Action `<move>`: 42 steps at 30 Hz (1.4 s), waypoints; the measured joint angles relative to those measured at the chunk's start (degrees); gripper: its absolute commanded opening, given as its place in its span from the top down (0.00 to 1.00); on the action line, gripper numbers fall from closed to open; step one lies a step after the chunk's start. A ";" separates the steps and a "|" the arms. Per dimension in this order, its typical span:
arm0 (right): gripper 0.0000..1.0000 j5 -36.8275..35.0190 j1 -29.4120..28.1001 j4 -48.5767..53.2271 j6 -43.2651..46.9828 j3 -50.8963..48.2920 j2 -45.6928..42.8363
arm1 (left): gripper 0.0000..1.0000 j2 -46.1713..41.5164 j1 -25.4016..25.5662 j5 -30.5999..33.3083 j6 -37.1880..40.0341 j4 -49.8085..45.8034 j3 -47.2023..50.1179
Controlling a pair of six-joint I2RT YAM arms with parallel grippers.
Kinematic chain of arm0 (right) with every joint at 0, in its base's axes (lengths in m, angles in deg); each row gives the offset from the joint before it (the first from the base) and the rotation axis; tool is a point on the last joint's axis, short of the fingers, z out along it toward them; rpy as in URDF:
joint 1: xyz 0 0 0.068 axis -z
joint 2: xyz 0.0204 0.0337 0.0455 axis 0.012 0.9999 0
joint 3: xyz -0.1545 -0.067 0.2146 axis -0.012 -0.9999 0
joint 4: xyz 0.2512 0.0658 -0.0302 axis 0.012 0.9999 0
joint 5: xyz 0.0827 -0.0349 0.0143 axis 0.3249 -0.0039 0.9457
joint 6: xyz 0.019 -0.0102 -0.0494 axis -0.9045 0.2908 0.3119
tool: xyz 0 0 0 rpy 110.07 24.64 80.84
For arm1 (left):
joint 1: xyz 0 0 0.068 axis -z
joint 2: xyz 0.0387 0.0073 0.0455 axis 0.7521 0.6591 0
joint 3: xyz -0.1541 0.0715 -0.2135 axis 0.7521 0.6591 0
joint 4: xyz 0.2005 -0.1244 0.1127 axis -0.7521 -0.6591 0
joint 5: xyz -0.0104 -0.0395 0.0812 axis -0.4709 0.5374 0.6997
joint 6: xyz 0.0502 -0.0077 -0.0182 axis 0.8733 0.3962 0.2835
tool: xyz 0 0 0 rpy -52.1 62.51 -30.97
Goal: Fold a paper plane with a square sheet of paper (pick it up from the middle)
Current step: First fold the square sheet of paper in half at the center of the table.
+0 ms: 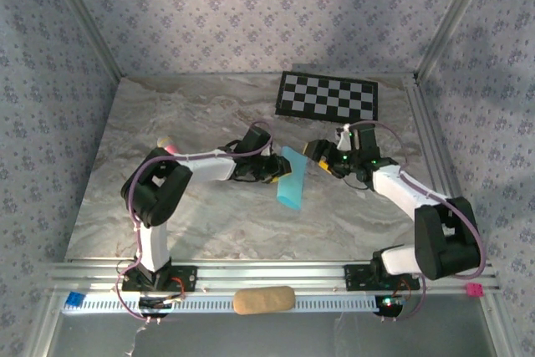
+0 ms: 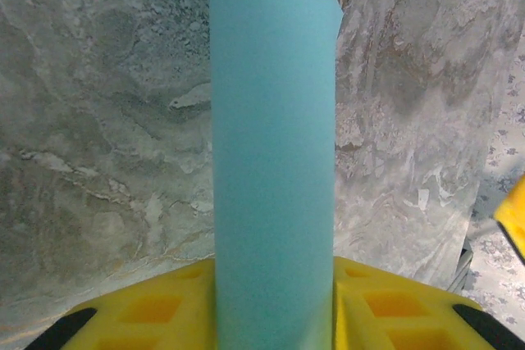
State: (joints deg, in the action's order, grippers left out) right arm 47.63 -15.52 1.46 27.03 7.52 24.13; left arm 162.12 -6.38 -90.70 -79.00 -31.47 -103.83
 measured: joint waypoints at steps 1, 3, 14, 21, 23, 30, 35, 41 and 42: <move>0.26 -0.04 -0.22 0.00 0.24 0.35 0.48 | 0.62 0.02 0.11 0.31 0.00 0.09 0.04; 0.30 0.04 -0.46 -0.02 0.70 0.57 1.90 | 0.61 0.09 0.39 1.18 0.04 0.13 0.15; 0.32 -0.07 -0.48 0.50 0.79 0.57 3.78 | 0.48 1.11 1.90 7.34 2.54 -3.02 -0.09; 0.32 -0.07 -0.48 0.90 0.94 0.57 3.78 | 0.45 1.01 3.08 10.86 4.79 -5.51 -1.38; 0.32 -0.07 -0.48 0.90 0.96 0.57 3.78 | 0.45 0.87 3.26 11.54 5.25 -5.92 -1.44; 0.32 -0.09 -0.48 0.87 0.94 0.57 3.78 | 0.43 -0.15 3.30 14.29 6.25 -8.22 -1.51; 0.31 -0.09 -0.48 0.90 0.96 0.57 3.78 | 0.38 -1.40 2.36 14.27 6.05 -7.10 0.42; 0.31 -0.11 -0.48 0.90 0.96 0.57 3.78 | 0.39 -1.99 1.07 14.27 6.51 -7.19 0.98; 0.31 -0.11 -0.48 0.90 0.96 0.57 3.78 | 0.39 -1.99 0.96 14.29 6.58 -7.19 0.98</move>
State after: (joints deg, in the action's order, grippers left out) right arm 47.52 -16.00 2.36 28.00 8.09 27.91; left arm 160.13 -5.42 -76.40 -72.42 -38.66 -102.85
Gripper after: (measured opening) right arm 0.688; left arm 0.615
